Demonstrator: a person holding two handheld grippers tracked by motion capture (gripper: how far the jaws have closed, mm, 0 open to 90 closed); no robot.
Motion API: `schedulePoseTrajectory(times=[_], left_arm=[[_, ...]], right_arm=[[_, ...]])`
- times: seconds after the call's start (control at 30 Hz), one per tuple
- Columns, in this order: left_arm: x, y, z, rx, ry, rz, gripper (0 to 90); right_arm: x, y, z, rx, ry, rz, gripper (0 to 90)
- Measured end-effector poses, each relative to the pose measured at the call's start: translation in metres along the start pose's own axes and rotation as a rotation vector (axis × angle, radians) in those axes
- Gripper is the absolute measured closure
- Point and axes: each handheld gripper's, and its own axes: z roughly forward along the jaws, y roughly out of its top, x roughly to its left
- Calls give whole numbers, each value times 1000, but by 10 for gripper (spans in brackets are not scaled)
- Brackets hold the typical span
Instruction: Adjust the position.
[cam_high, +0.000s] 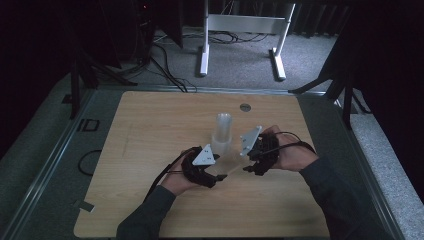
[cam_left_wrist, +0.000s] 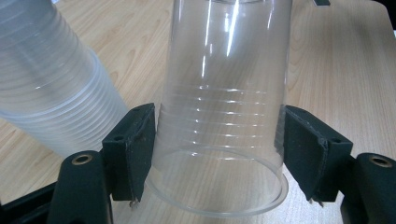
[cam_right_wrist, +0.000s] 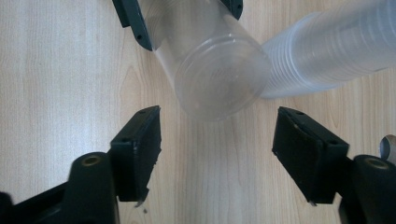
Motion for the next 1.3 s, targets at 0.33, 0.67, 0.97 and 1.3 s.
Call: schedulePoseTrajectory(times=[0.33,0.67,0.97,1.3], left_arm=[[-4,2,4,21,-6,24,303],[-8,5,7,32,-13,49,303],[-10,6,10,46,-12,64,304],[-13,8,13,67,-11,86,304]], right_arm=[[2,6,10,13,17,-21,263],[4,11,21,42,37,-34,249],[5,14,26,60,53,-56,257],[6,14,29,85,63,-60,269]])
